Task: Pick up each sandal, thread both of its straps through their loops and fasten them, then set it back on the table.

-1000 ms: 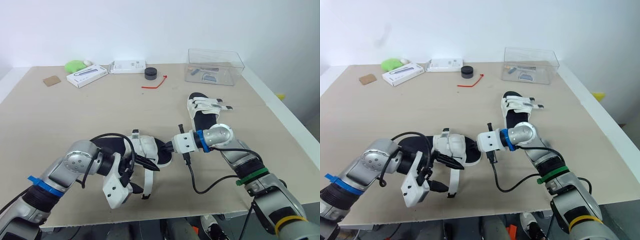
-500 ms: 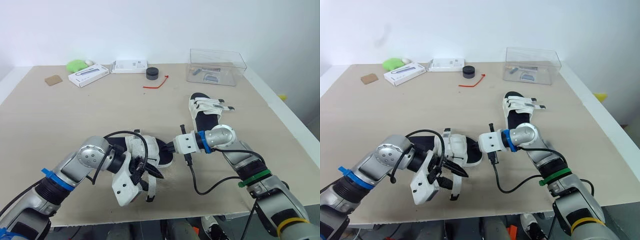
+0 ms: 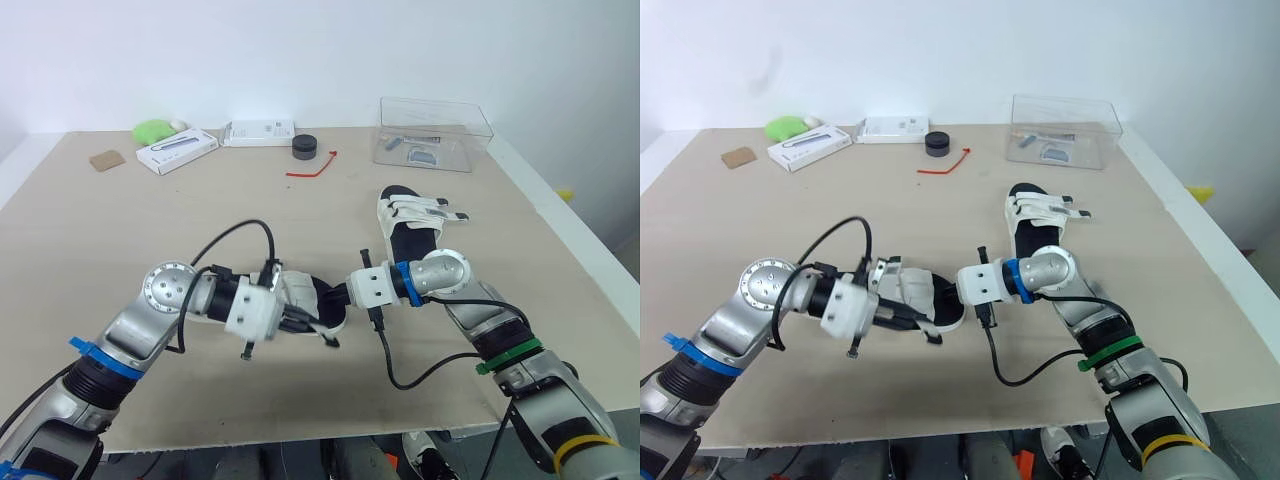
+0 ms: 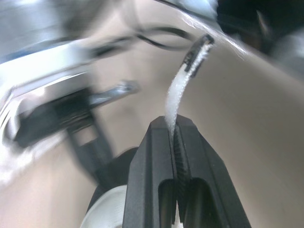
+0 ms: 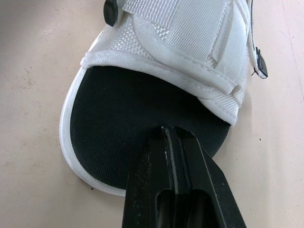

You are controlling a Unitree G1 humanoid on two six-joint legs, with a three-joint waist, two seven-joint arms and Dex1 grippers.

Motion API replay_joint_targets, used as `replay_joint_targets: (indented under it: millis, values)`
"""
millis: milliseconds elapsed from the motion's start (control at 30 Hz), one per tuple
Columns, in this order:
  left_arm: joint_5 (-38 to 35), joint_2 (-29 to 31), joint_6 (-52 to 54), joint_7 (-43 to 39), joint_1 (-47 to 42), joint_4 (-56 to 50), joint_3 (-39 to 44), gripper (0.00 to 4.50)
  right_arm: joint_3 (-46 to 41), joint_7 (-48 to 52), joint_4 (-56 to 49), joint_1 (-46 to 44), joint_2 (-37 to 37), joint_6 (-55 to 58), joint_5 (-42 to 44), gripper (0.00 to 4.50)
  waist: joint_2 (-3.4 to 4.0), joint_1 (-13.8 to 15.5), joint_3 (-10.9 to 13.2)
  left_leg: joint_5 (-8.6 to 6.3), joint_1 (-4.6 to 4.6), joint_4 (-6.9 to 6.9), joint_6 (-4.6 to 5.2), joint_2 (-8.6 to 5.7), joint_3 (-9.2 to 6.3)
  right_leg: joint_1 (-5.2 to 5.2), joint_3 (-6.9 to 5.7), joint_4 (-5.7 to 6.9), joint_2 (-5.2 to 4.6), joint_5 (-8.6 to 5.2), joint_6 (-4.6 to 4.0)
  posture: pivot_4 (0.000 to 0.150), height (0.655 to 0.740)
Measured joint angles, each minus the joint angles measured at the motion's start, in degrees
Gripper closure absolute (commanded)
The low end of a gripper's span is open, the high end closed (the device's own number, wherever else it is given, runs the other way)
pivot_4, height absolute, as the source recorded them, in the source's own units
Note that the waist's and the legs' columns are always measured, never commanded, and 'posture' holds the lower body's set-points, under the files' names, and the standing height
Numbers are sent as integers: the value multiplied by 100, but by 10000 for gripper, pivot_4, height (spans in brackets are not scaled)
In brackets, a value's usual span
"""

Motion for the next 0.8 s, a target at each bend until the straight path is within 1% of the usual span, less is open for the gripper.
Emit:
replay_joint_targets:
  millis: [100,133,200,267,333,500,600,800]
  values:
    - [-958,-37,1506,226,1,63,368,44350,8,-1,-2,-8,2,-1,0,45000,0,0,0,0,-2,0,0,5,-6,-3,-3,0,10,-1,-1,1500,7400]
    - [-1009,-37,1585,239,1,77,389,44350,8,-2,-2,-8,2,-1,0,45000,0,-1,0,0,-2,0,-1,5,-7,-3,-3,0,10,-1,-1,1500,7400]
    - [-1694,-216,2615,488,2,267,717,44350,6,-9,-1,-6,2,-1,0,45000,0,0,0,0,-3,1,-1,4,-8,-3,-3,1,10,-1,-1,1500,7400]
    - [-1908,-294,2984,635,-1,398,816,44350,4,-16,-6,2,0,-1,0,45000,-1,0,1,1,-4,1,-2,4,-9,-3,-2,1,10,0,0,1500,7400]
    - [-2168,-755,3563,1002,-192,936,1120,44350,-6,-43,-17,16,-25,-1,-1,45000,-4,5,2,2,-5,6,-4,-1,-12,0,-2,2,8,3,4,1500,7400]
    - [-2148,-986,3807,1219,-369,1411,1258,44350,-8,-65,-54,43,-37,0,-1,45000,-5,2,3,2,-6,6,-5,-3,-11,-1,0,2,7,4,5,1500,7400]
    - [-1888,-1112,3792,1195,-424,1670,1264,44350,-8,-74,-70,53,-55,4,-2,45000,-5,3,3,3,-7,6,-6,-5,-12,0,1,2,3,4,5,1500,7400]
    - [-1631,-1150,3753,1038,-484,1734,1257,44350,-13,-74,-86,60,-65,23,-2,45000,-5,3,3,4,-7,6,-8,-12,-11,1,2,2,-5,6,8,1500,7400]
